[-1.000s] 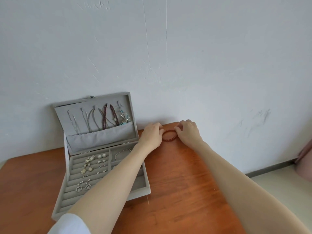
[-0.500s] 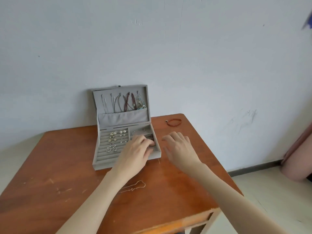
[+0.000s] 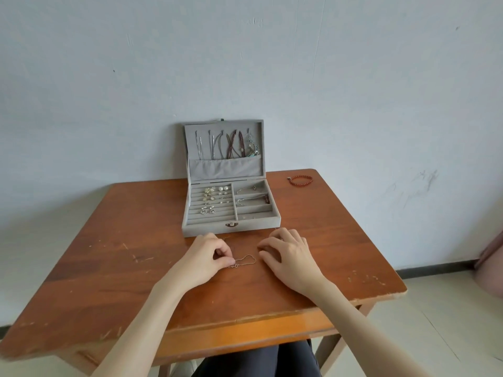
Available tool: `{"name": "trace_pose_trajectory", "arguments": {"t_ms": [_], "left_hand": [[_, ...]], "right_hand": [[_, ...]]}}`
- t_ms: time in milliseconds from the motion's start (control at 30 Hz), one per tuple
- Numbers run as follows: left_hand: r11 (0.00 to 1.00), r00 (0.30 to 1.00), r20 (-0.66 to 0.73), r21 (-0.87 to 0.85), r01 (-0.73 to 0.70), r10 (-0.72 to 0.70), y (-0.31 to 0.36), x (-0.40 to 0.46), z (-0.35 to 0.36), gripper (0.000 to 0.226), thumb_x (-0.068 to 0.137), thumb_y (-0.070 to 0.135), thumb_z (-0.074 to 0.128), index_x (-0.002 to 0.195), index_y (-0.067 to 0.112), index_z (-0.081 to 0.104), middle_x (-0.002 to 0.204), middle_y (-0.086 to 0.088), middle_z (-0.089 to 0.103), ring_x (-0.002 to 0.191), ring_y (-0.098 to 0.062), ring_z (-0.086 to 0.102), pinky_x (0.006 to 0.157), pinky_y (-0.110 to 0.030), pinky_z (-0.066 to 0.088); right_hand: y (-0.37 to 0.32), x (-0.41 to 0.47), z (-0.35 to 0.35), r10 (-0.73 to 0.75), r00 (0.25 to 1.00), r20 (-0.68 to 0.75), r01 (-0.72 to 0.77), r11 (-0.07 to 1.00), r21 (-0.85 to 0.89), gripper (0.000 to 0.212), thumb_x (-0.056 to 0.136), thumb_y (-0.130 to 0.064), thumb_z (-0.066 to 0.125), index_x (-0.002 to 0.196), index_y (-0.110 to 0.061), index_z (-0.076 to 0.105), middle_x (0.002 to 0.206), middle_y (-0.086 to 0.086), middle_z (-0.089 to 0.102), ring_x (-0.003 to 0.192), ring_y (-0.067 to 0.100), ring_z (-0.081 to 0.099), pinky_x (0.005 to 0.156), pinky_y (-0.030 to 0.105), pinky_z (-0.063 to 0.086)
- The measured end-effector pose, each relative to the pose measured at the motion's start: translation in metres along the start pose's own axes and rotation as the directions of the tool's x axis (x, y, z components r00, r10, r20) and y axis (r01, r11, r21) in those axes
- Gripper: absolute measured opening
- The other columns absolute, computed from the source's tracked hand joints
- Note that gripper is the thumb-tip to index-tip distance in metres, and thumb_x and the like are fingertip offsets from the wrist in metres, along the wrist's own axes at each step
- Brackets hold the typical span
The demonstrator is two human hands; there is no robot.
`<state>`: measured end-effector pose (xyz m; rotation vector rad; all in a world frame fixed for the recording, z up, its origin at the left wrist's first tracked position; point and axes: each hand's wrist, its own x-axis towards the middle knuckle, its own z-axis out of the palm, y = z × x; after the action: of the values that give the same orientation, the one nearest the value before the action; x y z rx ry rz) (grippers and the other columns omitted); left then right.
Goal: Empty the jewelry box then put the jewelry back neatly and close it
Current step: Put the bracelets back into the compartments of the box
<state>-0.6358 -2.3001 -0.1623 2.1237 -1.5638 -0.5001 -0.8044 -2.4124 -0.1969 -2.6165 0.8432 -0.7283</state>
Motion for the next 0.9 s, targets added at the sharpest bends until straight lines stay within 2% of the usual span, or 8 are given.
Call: {"name": "trace_pose_trajectory", "arguments": {"t_ms": [133, 200, 300, 467, 633, 700, 767, 900], "left_hand": [[0.998, 0.998, 0.059, 0.065, -0.003, -0.001, 0.009, 0.003, 0.001, 0.016, 0.089, 0.026, 0.057, 0.073, 0.029, 0.055, 0.096, 0.007, 0.045, 0.099, -0.012, 0.04, 0.093, -0.03, 0.036], [0.998, 0.997, 0.068, 0.057, -0.04, 0.036, 0.016, 0.003, 0.001, 0.013, 0.092, 0.028, 0.052, 0.08, 0.025, 0.054, 0.098, 0.007, 0.046, 0.095, -0.008, 0.041, 0.086, -0.023, 0.034], [0.996, 0.996, 0.034, -0.049, -0.076, 0.078, 0.032, 0.001, -0.003, 0.013, 0.094, 0.03, 0.049, 0.081, 0.029, 0.051, 0.083, 0.014, 0.053, 0.068, 0.002, 0.047, 0.062, -0.013, 0.033], [0.965, 0.994, -0.013, -0.239, -0.105, 0.105, 0.047, 0.007, -0.005, 0.012, 0.094, 0.028, 0.048, 0.084, 0.026, 0.054, 0.078, 0.012, 0.064, 0.07, 0.0, 0.053, 0.065, -0.013, 0.038], [0.95, 0.996, -0.05, -0.3, -0.084, 0.072, 0.055, 0.023, -0.003, 0.01, 0.094, 0.027, 0.048, 0.085, 0.025, 0.053, 0.072, 0.01, 0.061, 0.073, -0.001, 0.054, 0.072, -0.018, 0.04], [0.931, 0.999, 0.017, -0.364, -0.037, 0.047, 0.057, 0.033, -0.005, 0.003, 0.092, 0.027, 0.053, 0.091, 0.024, 0.055, 0.078, 0.01, 0.063, 0.075, -0.001, 0.056, 0.073, -0.021, 0.039], [0.886, 0.992, 0.122, -0.462, 0.022, 0.039, 0.062, 0.045, -0.008, 0.011, 0.089, 0.022, 0.059, 0.1, 0.023, 0.055, 0.085, 0.009, 0.063, 0.071, -0.004, 0.054, 0.072, -0.022, 0.039], [0.879, 0.99, 0.142, -0.474, 0.061, 0.008, 0.08, 0.078, -0.007, 0.01, 0.088, 0.017, 0.06, 0.098, 0.019, 0.057, 0.08, 0.005, 0.06, 0.061, -0.009, 0.047, 0.065, -0.022, 0.041]], "right_hand": [[-0.002, 0.001, -0.004, 0.034, 0.999, 0.038, -0.036, 0.997, 0.062, 0.027, 0.088, -0.04, 0.051, 0.105, -0.027, 0.068, 0.109, -0.007, 0.056, 0.107, 0.016, 0.044, 0.089, 0.028, 0.028], [-0.003, 0.002, -0.008, 0.056, 0.996, 0.074, -0.066, 0.988, 0.137, 0.024, 0.09, -0.038, 0.052, 0.108, -0.029, 0.067, 0.112, -0.012, 0.058, 0.111, 0.012, 0.043, 0.091, 0.028, 0.028], [-0.008, 0.0, -0.014, 0.023, 0.988, 0.155, -0.061, 0.967, 0.245, 0.031, 0.087, -0.041, 0.049, 0.111, -0.029, 0.065, 0.112, -0.017, 0.061, 0.112, 0.008, 0.042, 0.097, 0.032, 0.031], [-0.015, -0.004, -0.017, -0.007, 0.968, 0.251, -0.085, 0.932, 0.352, 0.013, 0.086, -0.029, 0.061, 0.095, -0.023, 0.069, 0.09, -0.02, 0.06, 0.103, 0.009, 0.049, 0.095, 0.029, 0.032], [-0.013, -0.004, -0.033, 0.182, 0.958, 0.222, -0.285, 0.698, 0.657, 0.011, 0.087, -0.017, 0.06, 0.081, -0.012, 0.068, 0.073, -0.008, 0.068, 0.065, 0.001, 0.056, 0.067, 0.014, 0.041], [-0.003, 0.001, -0.045, 0.274, 0.928, 0.251, -0.369, 0.602, 0.708, 0.012, 0.089, -0.015, 0.057, 0.081, -0.009, 0.065, 0.076, -0.002, 0.069, 0.06, 0.005, 0.053, 0.06, 0.016, 0.04], [0.014, 0.009, -0.057, 0.342, 0.89, 0.301, -0.447, 0.53, 0.721, 0.012, 0.089, -0.013, 0.055, 0.081, -0.007, 0.062, 0.074, 0.002, 0.067, 0.063, 0.01, 0.053, 0.055, 0.017, 0.04], [0.056, 0.033, -0.08, 0.428, 0.853, 0.299, -0.501, 0.513, 0.697, 0.012, 0.087, -0.013, 0.061, 0.077, -0.009, 0.064, 0.065, 0.001, 0.062, 0.06, 0.01, 0.054, 0.053, 0.018, 0.041]]}}
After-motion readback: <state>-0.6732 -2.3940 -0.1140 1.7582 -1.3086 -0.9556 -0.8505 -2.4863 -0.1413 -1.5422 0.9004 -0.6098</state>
